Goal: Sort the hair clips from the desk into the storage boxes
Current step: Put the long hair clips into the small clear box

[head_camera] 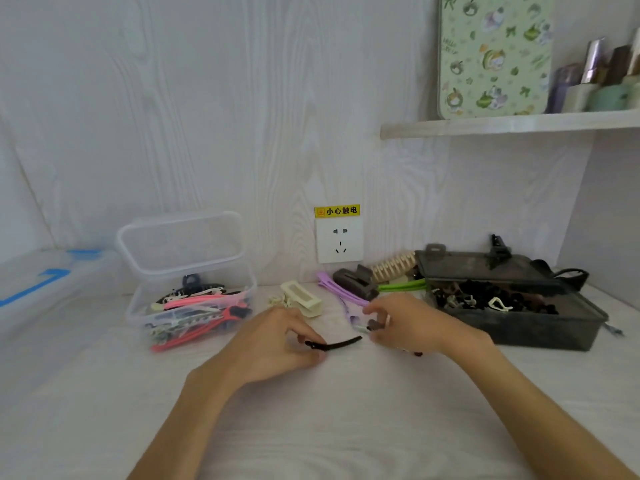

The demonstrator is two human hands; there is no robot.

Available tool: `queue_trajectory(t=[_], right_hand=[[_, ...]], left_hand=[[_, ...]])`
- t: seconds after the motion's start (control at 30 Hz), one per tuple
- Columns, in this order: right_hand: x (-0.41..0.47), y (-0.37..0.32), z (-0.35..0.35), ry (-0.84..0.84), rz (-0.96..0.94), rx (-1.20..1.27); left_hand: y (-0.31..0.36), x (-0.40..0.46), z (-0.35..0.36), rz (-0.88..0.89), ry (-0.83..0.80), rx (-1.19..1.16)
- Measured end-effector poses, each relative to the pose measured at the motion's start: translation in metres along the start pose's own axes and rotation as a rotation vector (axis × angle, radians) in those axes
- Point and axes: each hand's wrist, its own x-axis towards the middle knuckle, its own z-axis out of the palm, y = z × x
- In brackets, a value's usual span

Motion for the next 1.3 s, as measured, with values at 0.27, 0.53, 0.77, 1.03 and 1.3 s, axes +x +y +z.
queue_trajectory(t=[0.27,0.53,0.77,1.03,1.3], right_hand=[[0.000,-0.013,-0.005,-0.015,-0.245,0.433],[-0.006,-0.011,0.007,-0.078,-0.206,0.040],[-0.002,-0.008,0.018,-0.010,-0.249,0.253],[0.000,-0.028,0.033,0.163,-0.381,0.247],[0.037,-0.106,0.015,0.547,-0.513,0.396]], left_hand=[[-0.003,-0.004,-0.006,-0.030,-0.002,-0.105],[0.003,-0.001,0.007,-0.074,-0.038,0.093],[-0.005,-0.002,0.008,0.023,-0.010,0.065],[-0.007,-0.020,-0.006,0.129,0.106,-0.036],[-0.034,-0.029,-0.049,0.033,0.650,-0.118]])
